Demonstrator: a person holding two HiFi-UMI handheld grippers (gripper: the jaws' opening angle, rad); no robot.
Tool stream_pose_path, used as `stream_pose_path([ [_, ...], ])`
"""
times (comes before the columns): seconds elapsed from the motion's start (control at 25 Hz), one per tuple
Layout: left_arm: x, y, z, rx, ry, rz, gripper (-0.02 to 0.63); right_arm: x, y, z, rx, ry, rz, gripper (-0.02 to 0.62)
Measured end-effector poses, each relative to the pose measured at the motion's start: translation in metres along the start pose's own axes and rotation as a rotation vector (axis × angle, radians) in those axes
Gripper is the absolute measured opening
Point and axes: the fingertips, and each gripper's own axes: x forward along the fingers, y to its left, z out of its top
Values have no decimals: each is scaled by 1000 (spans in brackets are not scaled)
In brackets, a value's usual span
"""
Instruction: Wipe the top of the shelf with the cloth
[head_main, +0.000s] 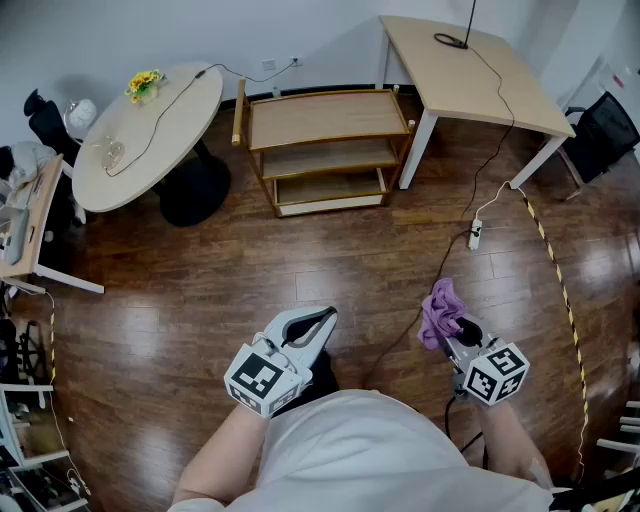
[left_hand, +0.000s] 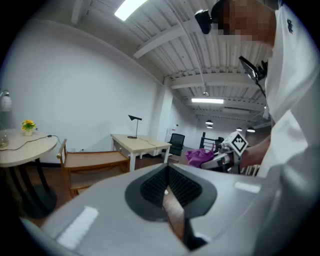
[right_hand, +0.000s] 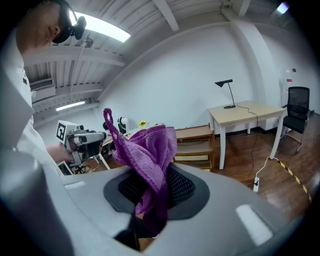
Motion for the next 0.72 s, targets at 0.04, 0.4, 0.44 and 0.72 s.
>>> stream_pose_path([
  [0.04,1,20,2,18,-5,-2,18,25,0,8,-14,9,4,97],
  [0.4,-22,167,11,68,19,44,18,211,46,72,-164,109,141,97],
  [0.44,-26,174,8,68,27,60,18,225,50,70,-167,126,157,97],
  [0.72,-42,247,-23,-40,18,216,18,365,64,52,-197,235,286,97],
])
